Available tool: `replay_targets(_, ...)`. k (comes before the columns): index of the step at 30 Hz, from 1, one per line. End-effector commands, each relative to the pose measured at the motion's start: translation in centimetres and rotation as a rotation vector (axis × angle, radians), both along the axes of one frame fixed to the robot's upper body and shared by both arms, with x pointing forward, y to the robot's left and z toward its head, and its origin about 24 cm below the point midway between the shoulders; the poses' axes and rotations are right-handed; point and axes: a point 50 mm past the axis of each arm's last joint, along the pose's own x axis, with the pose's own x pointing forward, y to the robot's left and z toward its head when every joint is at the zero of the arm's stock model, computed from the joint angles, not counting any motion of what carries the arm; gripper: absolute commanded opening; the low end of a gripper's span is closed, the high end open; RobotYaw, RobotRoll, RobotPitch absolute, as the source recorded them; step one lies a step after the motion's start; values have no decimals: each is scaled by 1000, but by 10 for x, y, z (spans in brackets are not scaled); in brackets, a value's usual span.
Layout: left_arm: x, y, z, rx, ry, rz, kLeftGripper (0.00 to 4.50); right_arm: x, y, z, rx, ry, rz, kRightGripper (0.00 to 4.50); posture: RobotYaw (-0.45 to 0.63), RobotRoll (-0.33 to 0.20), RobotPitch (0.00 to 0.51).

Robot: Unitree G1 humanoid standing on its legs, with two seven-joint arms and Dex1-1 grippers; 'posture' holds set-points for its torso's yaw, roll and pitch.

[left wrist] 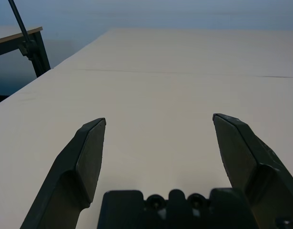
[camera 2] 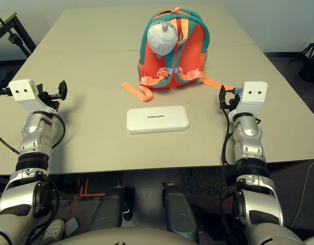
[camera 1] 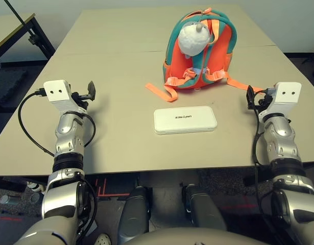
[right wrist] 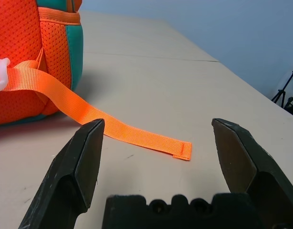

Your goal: Put the pencil case into the backpack and zip it.

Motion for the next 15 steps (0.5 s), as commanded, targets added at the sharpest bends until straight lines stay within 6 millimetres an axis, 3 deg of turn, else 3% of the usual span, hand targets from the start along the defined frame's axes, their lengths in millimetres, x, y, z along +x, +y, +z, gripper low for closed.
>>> replay_targets(1,1,-2,-1,5,5,-6,4500,-1,-3,-1,-14,5,-7,4446,-21,0,119)
replay_targets(15,1,-8,4,2,-8,-54,4500,3,1,-1,-8,6,10,4446,-3,0,119)
